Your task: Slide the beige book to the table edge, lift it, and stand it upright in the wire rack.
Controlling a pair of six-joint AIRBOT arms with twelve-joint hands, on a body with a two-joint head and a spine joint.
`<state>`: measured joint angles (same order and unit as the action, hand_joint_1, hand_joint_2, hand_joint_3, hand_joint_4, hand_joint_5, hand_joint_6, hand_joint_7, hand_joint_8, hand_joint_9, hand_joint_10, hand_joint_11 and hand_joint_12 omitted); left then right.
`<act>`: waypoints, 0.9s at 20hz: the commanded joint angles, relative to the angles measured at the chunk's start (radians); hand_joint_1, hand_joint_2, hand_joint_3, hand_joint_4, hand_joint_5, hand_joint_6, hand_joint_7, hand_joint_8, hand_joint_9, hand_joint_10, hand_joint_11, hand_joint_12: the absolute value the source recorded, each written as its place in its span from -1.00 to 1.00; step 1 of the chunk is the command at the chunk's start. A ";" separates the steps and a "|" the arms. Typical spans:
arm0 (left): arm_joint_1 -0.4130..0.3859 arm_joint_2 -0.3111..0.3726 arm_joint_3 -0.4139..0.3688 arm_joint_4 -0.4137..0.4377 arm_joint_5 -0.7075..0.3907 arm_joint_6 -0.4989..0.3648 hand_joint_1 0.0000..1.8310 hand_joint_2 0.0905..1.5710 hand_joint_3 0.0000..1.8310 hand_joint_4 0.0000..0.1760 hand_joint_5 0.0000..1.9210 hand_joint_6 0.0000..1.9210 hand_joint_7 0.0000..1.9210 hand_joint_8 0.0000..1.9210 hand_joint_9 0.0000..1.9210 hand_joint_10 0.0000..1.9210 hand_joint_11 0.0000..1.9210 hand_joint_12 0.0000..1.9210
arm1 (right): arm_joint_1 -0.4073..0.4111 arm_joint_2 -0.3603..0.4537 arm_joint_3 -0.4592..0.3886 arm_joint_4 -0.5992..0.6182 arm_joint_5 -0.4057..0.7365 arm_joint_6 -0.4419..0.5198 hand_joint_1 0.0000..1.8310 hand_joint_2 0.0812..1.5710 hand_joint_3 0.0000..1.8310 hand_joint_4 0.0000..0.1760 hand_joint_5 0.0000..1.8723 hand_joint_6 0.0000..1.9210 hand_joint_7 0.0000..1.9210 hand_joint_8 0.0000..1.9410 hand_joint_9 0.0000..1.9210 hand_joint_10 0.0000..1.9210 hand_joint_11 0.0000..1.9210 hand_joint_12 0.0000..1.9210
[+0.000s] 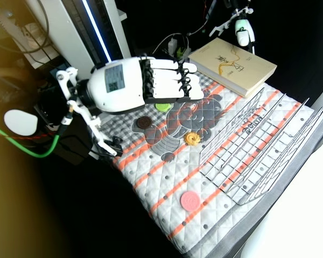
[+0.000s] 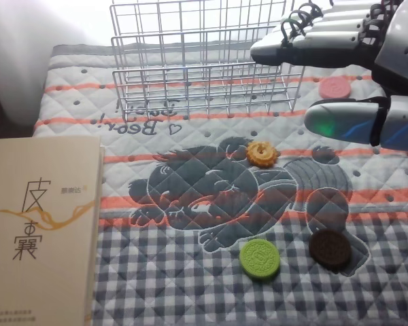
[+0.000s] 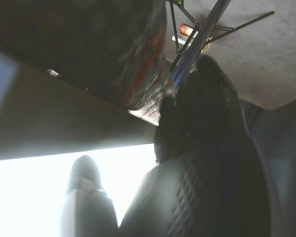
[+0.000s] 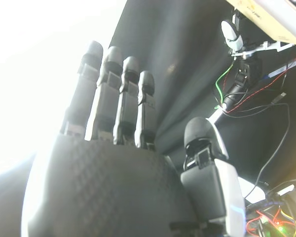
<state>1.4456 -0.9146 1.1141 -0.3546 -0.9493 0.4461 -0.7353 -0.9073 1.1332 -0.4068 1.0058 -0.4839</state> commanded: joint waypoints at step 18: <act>-0.016 0.013 0.022 -0.028 -0.129 -0.030 -0.44 0.22 -1.00 -1.00 -0.52 -1.00 -0.46 -1.00 -0.46 -0.99 -0.94 0.14 | -0.010 -0.012 0.011 0.054 0.108 0.002 -0.97 0.75 -0.99 -0.69 -0.56 -0.99 -0.54 -1.00 -0.53 -1.00 -0.54 -0.99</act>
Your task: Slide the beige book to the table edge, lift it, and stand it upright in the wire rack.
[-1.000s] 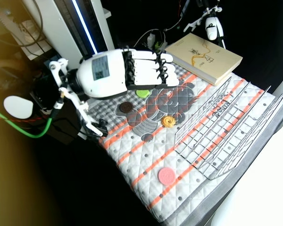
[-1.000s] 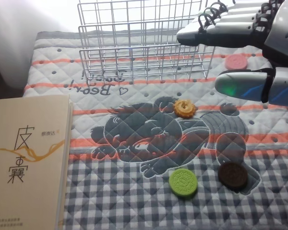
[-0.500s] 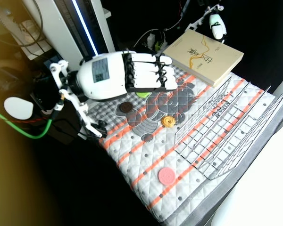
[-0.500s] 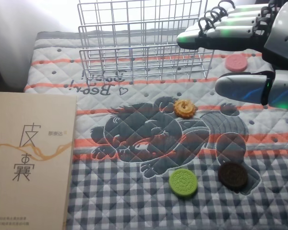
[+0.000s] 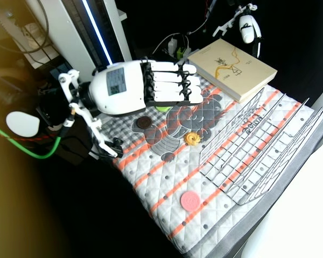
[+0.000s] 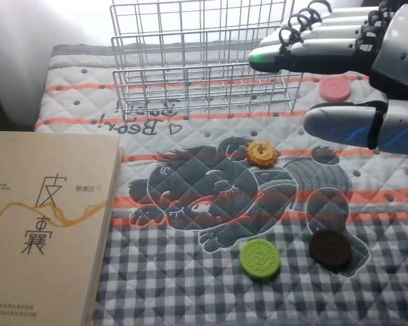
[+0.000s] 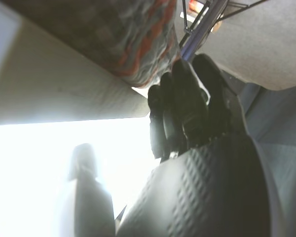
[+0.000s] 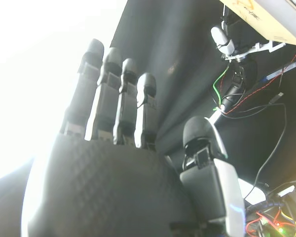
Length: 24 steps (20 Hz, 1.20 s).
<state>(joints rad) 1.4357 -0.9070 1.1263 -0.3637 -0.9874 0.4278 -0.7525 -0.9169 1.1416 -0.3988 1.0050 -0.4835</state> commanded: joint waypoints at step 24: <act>-0.091 -0.009 0.045 -0.004 -0.003 0.024 0.19 0.45 -1.00 -1.00 -0.07 0.16 0.14 -0.62 -0.16 0.16 -0.44 0.82 | -0.014 0.004 -0.002 0.051 0.107 0.015 -1.00 0.73 -1.00 -0.89 -0.55 -1.00 -0.54 -1.00 -0.50 -1.00 -0.50 -1.00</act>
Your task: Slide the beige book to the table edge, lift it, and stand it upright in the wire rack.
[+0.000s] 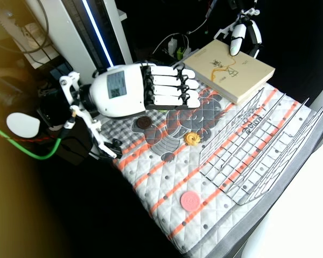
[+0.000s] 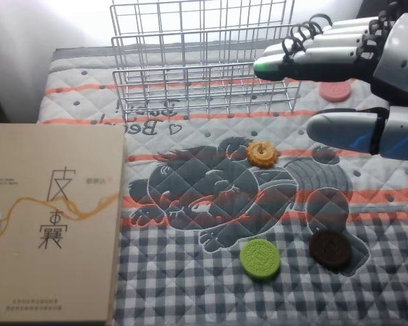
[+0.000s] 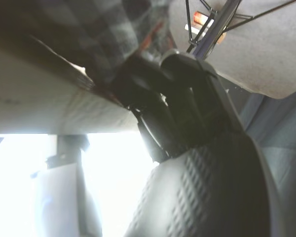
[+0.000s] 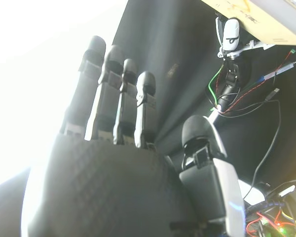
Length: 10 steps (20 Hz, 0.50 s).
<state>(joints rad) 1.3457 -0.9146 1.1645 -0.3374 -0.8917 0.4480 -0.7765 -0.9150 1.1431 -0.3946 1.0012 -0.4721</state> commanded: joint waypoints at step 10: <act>0.084 0.024 0.000 -0.237 -0.241 0.026 0.34 0.41 -1.00 -1.00 -0.06 0.03 0.03 0.16 0.03 -0.46 -0.29 0.31 | 0.005 0.001 -0.006 0.050 0.110 0.005 -0.99 0.73 -1.00 -0.83 -0.57 -1.00 -0.53 -1.00 -0.52 -1.00 -0.53 -1.00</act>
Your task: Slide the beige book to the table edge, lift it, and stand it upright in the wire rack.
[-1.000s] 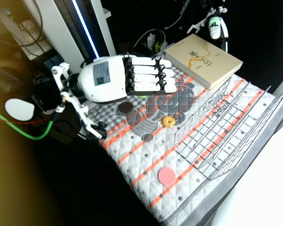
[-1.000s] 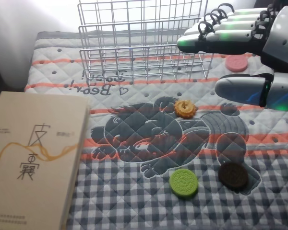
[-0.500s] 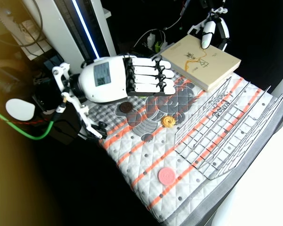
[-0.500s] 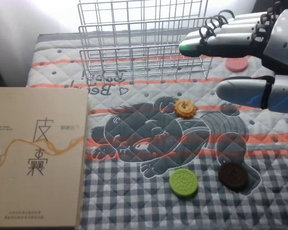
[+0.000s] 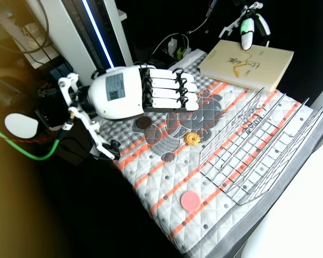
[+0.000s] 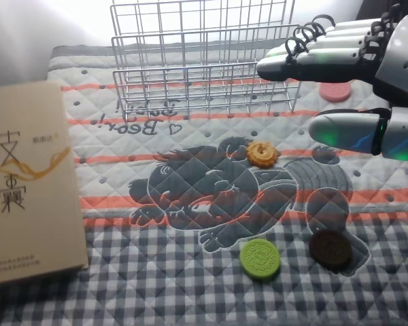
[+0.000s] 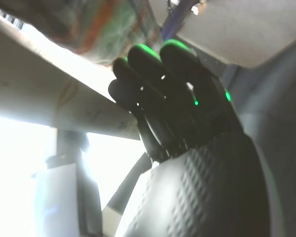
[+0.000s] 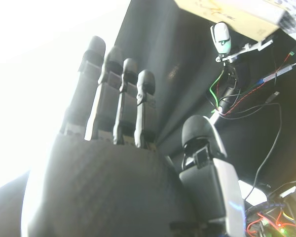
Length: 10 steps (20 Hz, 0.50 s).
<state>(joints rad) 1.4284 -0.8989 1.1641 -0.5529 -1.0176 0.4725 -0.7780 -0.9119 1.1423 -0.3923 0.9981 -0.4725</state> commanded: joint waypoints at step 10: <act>-0.109 0.007 -0.039 -0.011 -0.327 0.058 0.52 0.34 -1.00 -1.00 0.00 -0.15 0.12 -0.07 0.02 0.21 -0.02 0.28 | -0.002 -0.002 -0.005 0.072 0.115 0.005 -1.00 0.63 -1.00 -1.00 -0.59 -1.00 -0.57 -1.00 -0.57 -1.00 -0.52 -1.00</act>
<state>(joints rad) 1.3190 -0.8993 1.1229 -0.5381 -1.1999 0.5468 -0.7860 -0.9157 1.1400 -0.3634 1.0008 -0.4721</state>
